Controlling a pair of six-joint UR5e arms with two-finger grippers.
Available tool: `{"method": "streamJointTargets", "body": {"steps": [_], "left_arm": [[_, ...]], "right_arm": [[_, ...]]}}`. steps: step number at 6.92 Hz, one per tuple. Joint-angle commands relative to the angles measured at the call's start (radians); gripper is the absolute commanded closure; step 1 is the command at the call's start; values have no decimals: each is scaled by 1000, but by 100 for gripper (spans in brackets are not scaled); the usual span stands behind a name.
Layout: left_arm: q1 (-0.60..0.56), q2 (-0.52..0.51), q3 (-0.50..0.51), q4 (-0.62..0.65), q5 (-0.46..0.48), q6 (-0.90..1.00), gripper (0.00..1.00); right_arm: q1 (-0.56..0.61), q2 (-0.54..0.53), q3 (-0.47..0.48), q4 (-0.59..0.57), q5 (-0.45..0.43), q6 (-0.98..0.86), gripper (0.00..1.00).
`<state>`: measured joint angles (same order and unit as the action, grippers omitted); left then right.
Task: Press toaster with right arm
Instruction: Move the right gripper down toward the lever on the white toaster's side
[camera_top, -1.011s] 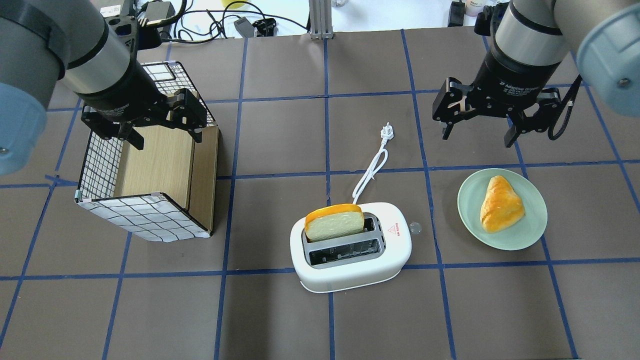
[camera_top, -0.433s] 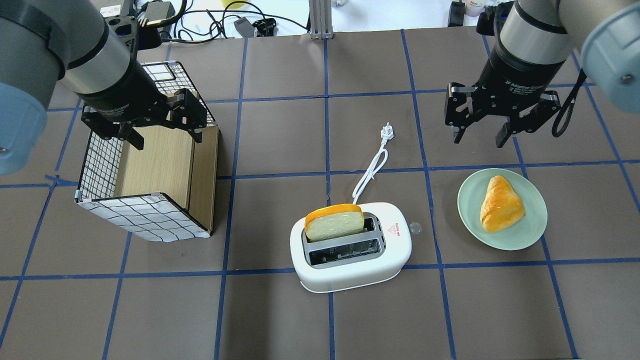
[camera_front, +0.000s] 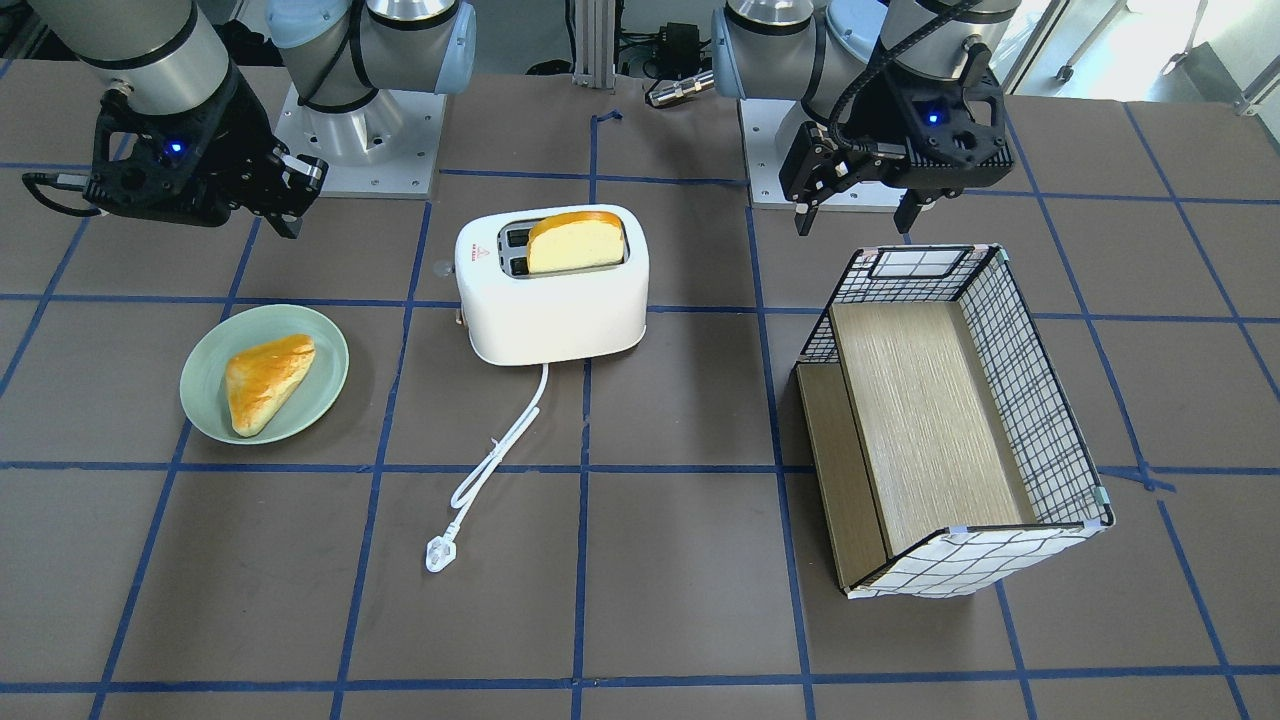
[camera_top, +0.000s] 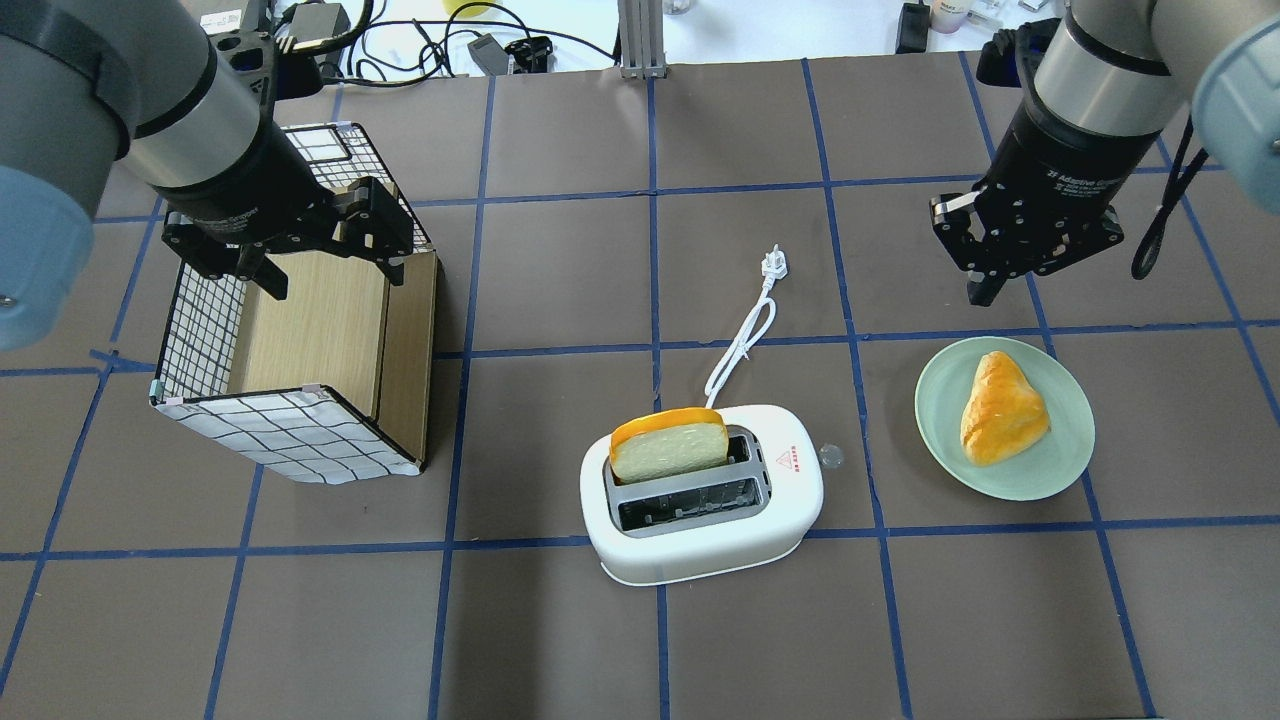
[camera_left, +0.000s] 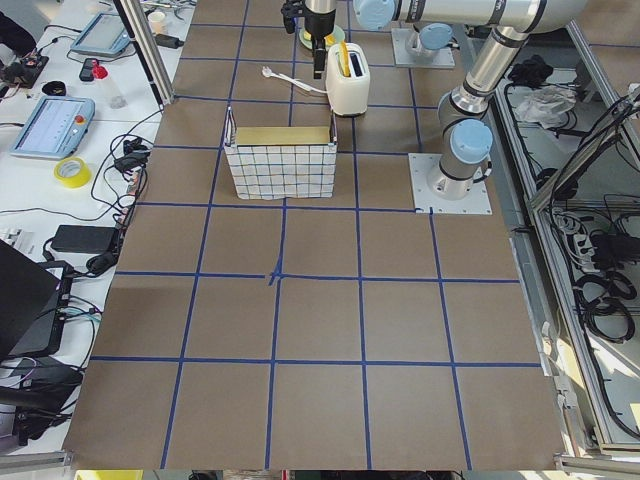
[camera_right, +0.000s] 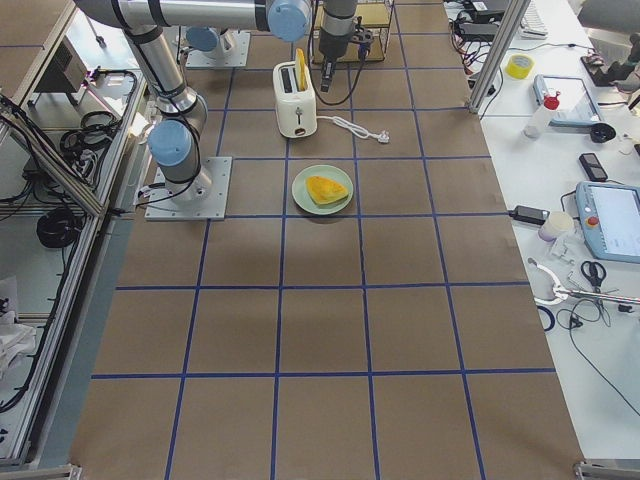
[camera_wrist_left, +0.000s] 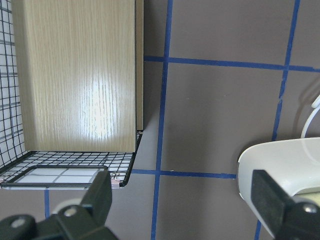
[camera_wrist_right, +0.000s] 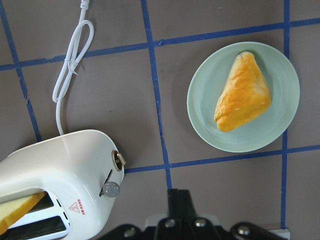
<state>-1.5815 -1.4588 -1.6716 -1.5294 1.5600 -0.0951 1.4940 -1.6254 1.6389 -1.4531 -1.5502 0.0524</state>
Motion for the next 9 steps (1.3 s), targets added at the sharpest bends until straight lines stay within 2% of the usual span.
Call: {"method": "streamJointTargets", "body": {"steps": [1,2,4,6,9], "left_arm": [[0,0,0,0,0,0,0],[0,0,0,0,0,0,0],[0,0,1,0,0,0,0],[0,0,0,0,0,0,0],[0,0,1,0,-1,0,0]], "right_arm": [[-47,1,18,3,92,-44,100],[-91,2,44,0,161,-108,100],[-129,1,148,-60,211,-149,100],[-162,1,197,-66,299,-209,100],[-260,1,333,-69,456,-386,100]]}}
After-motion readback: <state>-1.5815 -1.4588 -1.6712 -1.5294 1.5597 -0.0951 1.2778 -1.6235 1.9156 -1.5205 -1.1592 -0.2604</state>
